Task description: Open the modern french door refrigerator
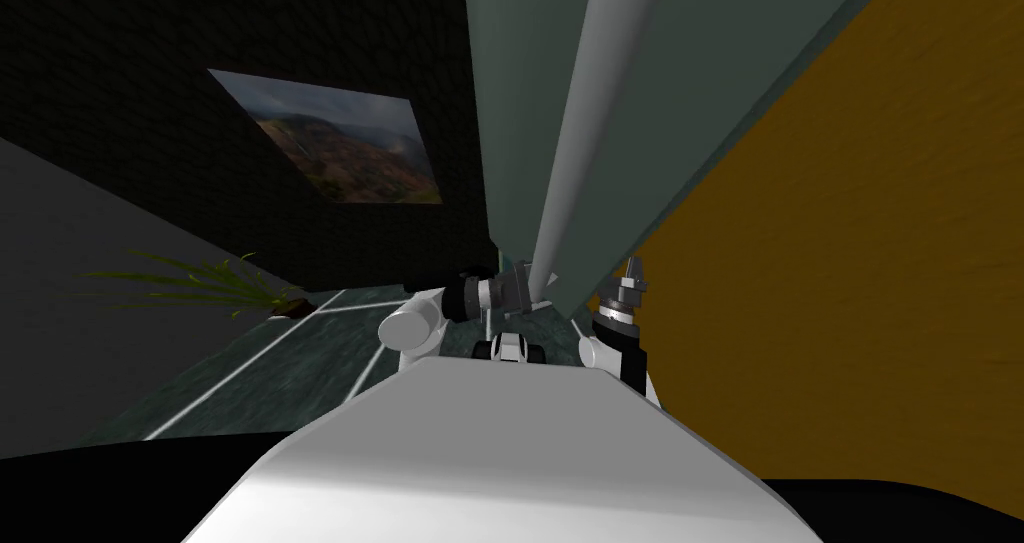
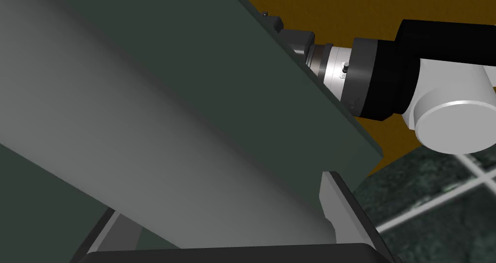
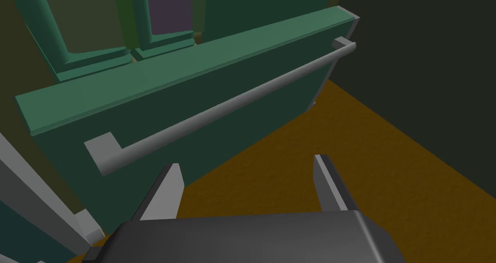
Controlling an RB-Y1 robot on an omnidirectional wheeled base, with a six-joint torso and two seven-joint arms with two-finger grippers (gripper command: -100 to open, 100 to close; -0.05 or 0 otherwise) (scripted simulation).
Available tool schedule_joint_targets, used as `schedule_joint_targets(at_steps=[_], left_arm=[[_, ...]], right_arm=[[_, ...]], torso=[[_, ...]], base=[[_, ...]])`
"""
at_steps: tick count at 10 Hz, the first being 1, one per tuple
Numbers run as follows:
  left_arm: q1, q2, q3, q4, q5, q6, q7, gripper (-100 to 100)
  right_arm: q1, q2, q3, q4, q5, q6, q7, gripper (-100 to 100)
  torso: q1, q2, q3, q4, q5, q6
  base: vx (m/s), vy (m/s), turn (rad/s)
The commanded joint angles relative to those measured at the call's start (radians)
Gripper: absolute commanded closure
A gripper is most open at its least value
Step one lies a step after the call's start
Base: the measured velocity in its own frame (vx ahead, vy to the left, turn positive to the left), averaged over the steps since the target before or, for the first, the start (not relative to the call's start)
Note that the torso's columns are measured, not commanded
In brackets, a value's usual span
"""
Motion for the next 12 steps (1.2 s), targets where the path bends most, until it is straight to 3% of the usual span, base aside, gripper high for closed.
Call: schedule_joint_targets(at_steps=[1, 4, 6, 7, 12], left_arm=[[-0.055, -0.022, 0.028, -0.025, 0.029, 0.068, 0.056, -100], [-0.094, -0.036, 0.05, -0.044, 0.051, 0.119, 0.097, -100], [-0.075, -0.022, 0.039, -0.025, 0.042, 0.134, 0.086, -100], [-0.075, -0.021, 0.04, -0.023, 0.042, 0.138, 0.087, 0], [-0.074, -0.019, 0.039, -0.022, 0.042, 0.14, 0.086, 0]], right_arm=[[0.0, 0.0, 0.0, 0.0, 0.0, 0.0, 0.0, 0], [0.0, 0.0, 0.0, 0.0, 0.0, 0.0, 0.0, 0], [0.001, 0.0, -0.002, -0.001, 0.0, -0.001, 0.0, 0], [0.001, 0.0, -0.002, 0.0, 0.0, -0.001, 0.0, 0], [0.002, 0.0, -0.002, 0.0, 0.0, -0.001, 0.0, 0]], torso=[[0.005, 0.002, -0.001, 0.003, 0.002, -0.001], [0.013, 0.007, -0.002, 0.008, 0.005, -0.002], [0.013, 0.008, -0.004, 0.01, 0.006, -0.004], [0.012, 0.006, -0.001, 0.006, 0.005, -0.003], [0.006, 0.003, 0.003, 0.0, 0.002, -0.002]], base=[[0.035, -0.049, 0.173], [0.015, -0.033, 0.11], [0.003, -0.015, 0.027], [0.0, 0.0, 0.0], [0.0, 0.0, 0.0]])
